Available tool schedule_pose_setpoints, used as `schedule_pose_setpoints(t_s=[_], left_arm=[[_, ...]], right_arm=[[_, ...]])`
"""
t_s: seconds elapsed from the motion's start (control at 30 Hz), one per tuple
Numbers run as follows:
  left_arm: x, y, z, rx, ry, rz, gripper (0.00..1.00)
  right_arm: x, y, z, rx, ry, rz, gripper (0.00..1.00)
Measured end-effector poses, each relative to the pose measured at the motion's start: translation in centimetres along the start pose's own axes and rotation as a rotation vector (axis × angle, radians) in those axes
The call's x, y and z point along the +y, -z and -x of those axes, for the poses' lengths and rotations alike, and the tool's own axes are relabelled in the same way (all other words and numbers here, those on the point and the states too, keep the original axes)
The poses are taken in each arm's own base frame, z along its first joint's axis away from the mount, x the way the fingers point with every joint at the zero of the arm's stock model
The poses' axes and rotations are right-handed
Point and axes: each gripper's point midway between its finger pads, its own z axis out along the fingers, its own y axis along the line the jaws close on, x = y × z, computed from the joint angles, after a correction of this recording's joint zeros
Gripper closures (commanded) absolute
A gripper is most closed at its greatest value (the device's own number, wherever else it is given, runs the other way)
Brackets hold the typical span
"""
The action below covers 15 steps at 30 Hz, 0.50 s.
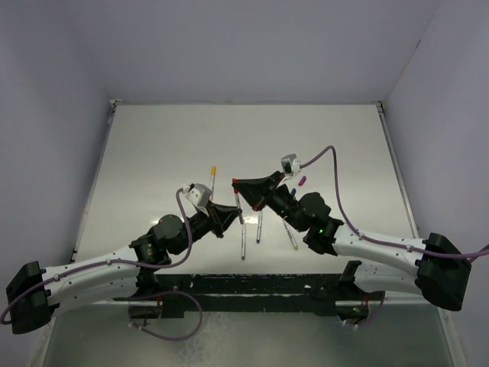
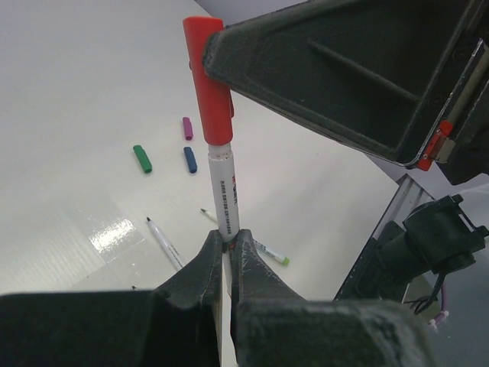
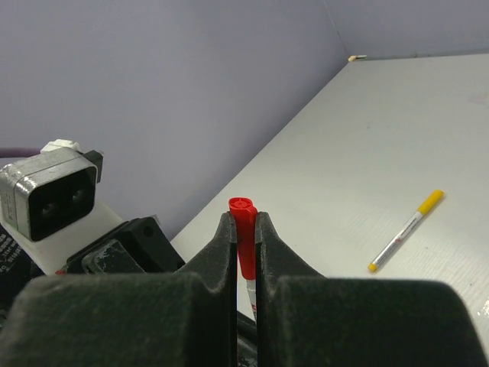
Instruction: Insert the pens into the pen caps
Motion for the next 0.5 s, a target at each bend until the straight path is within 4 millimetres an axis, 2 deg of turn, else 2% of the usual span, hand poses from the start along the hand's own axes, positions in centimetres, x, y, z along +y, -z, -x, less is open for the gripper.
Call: schedule_pose_setpoints(t_s=[0.5], left_arm=[[-1.3,0.9,2.5,-0.074,0.001,-0.059,1.0]], right_arm=[[2.4,-0.5,1.4,-0.022,0.016,0.089,1.0]])
